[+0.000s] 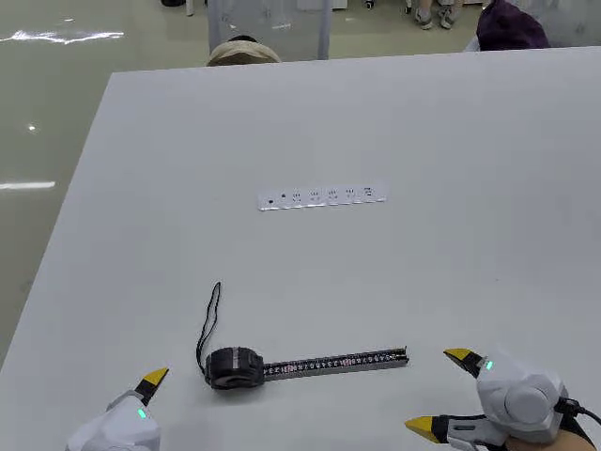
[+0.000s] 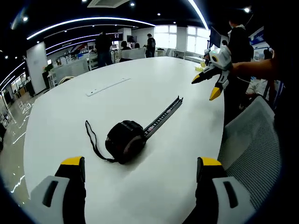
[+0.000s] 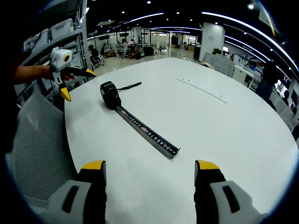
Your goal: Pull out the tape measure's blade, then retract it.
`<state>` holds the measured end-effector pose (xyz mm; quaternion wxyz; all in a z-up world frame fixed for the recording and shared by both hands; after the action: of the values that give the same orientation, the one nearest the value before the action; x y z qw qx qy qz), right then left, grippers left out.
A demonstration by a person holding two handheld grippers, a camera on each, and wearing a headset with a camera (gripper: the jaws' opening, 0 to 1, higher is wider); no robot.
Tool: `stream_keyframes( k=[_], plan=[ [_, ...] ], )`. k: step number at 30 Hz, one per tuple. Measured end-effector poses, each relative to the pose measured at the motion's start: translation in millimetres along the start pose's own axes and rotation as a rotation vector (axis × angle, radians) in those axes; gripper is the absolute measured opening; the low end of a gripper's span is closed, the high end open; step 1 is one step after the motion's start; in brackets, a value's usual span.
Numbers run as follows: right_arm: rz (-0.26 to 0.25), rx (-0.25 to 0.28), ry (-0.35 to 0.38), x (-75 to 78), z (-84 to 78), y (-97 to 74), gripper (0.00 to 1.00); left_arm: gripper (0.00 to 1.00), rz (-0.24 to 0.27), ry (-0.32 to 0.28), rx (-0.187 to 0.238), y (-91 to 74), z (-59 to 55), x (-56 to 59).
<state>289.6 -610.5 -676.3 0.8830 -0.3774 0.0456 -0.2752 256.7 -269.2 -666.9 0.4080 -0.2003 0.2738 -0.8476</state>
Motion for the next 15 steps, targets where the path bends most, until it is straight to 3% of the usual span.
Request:
stream_keyframes(
  k=[15],
  plan=[
    [-0.073, 0.040, 0.029, -6.1, 9.0, -8.7, 0.90, 0.99, 0.073, -0.056, 0.059, -3.0, 1.7, 9.8]
  ],
)
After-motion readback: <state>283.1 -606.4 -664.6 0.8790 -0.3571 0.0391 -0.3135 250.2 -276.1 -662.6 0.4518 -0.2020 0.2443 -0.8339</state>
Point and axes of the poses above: the centre of the closed fingertips' face, and the gripper's own axes: y roughly forward along the fingers, x roughly to its right, z roughly out of its top, the point moved 4 cm from there along -y, roughly backward along the fingers, and after that the axes turned 10 degrees about -y, right-handed, at the moved point
